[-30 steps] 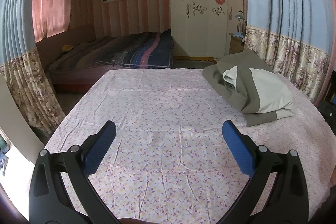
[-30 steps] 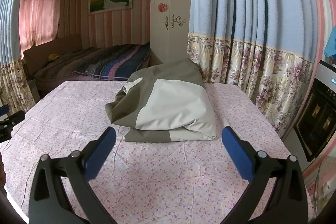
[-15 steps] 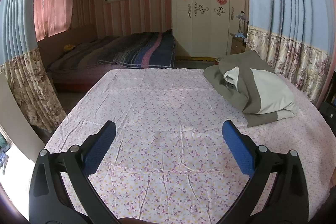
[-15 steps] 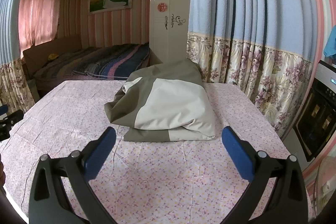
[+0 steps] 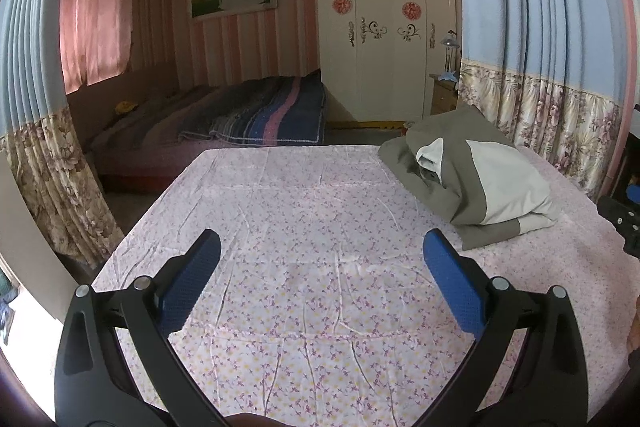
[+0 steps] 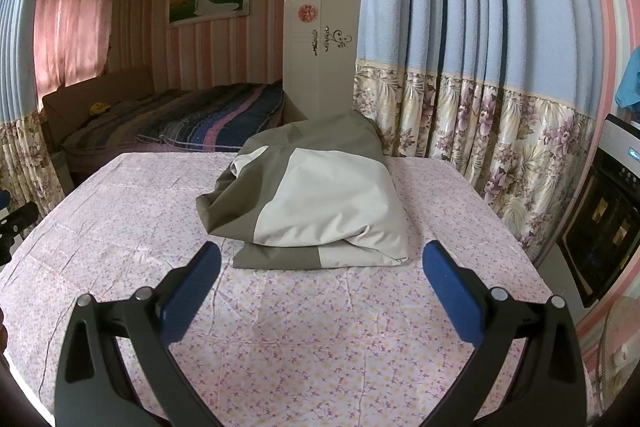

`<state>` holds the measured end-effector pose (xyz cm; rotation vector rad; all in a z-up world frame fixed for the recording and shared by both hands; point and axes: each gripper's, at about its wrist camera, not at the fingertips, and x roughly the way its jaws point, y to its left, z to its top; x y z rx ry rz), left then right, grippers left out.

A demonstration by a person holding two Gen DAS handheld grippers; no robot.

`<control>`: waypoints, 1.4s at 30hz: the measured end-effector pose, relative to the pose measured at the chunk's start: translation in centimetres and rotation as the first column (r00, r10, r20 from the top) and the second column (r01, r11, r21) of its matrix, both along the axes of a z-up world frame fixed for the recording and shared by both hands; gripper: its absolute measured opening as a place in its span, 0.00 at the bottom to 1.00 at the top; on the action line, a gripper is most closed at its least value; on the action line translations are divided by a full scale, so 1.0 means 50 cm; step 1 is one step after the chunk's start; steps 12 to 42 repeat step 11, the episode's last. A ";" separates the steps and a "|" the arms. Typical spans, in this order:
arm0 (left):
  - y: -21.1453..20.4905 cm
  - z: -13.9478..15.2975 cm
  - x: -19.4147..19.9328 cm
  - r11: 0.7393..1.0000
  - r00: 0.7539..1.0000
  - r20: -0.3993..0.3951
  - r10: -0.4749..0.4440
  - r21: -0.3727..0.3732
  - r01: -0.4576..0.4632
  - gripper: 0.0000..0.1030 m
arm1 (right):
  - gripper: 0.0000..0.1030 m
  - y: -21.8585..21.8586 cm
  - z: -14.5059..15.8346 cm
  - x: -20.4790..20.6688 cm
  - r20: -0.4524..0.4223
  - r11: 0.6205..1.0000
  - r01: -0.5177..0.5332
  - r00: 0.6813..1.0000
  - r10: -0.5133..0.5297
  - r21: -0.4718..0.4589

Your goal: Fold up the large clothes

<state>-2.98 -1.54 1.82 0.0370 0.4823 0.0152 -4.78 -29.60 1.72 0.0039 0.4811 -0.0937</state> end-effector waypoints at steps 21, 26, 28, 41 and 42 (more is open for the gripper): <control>0.014 -0.025 0.015 0.998 0.998 -0.065 -0.009 -0.066 0.004 0.97 | 0.98 -0.002 -0.003 -0.008 -0.014 1.000 0.017 1.000 -0.017 0.003; 0.014 -0.025 0.015 0.998 0.998 -0.065 -0.009 -0.066 0.004 0.97 | 0.98 -0.002 -0.003 -0.008 -0.014 1.000 0.017 1.000 -0.017 0.003; 0.014 -0.025 0.015 0.998 0.998 -0.065 -0.009 -0.066 0.004 0.97 | 0.98 -0.002 -0.003 -0.008 -0.014 1.000 0.017 1.000 -0.017 0.003; 0.014 -0.025 0.015 0.998 0.998 -0.065 -0.009 -0.066 0.004 0.97 | 0.98 -0.002 -0.003 -0.008 -0.014 1.000 0.017 1.000 -0.017 0.003; 0.014 -0.025 0.015 0.998 0.998 -0.065 -0.009 -0.066 0.004 0.97 | 0.98 -0.002 -0.003 -0.008 -0.014 1.000 0.017 1.000 -0.017 0.003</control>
